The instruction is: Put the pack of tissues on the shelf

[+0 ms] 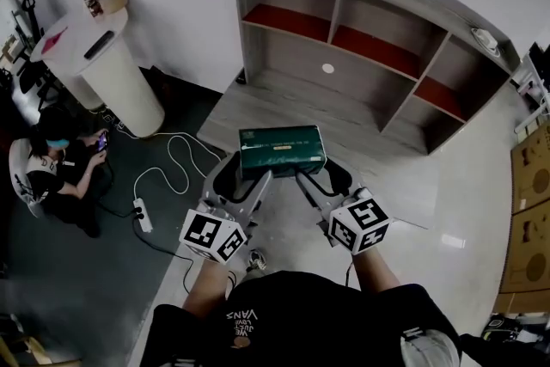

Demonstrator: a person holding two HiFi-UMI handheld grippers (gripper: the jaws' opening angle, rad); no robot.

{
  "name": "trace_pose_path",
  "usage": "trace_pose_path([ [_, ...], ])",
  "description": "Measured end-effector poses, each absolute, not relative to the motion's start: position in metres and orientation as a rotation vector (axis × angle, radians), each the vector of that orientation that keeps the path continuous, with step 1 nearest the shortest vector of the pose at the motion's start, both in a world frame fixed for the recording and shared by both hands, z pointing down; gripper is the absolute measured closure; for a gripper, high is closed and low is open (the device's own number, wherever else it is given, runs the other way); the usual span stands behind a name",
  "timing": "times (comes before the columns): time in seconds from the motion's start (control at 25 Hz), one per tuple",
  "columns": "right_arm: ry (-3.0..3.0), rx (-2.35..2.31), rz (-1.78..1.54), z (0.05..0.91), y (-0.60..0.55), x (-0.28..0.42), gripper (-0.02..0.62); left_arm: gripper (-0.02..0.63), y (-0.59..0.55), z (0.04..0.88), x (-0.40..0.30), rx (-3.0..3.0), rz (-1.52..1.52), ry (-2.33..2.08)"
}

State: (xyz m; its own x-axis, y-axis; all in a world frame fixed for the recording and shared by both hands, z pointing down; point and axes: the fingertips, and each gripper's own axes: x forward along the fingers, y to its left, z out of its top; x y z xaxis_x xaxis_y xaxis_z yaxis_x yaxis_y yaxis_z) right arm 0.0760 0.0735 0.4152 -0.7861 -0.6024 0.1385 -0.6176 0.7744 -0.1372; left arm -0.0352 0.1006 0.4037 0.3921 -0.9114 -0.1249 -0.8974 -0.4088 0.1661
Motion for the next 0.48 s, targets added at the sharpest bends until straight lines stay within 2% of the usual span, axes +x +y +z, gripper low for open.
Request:
trace_pose_path([
  [0.48,-2.824,1.175,0.296,0.419,0.037,0.023,0.353,0.282,0.050,0.408,-0.091,2.636,-0.277,-1.495],
])
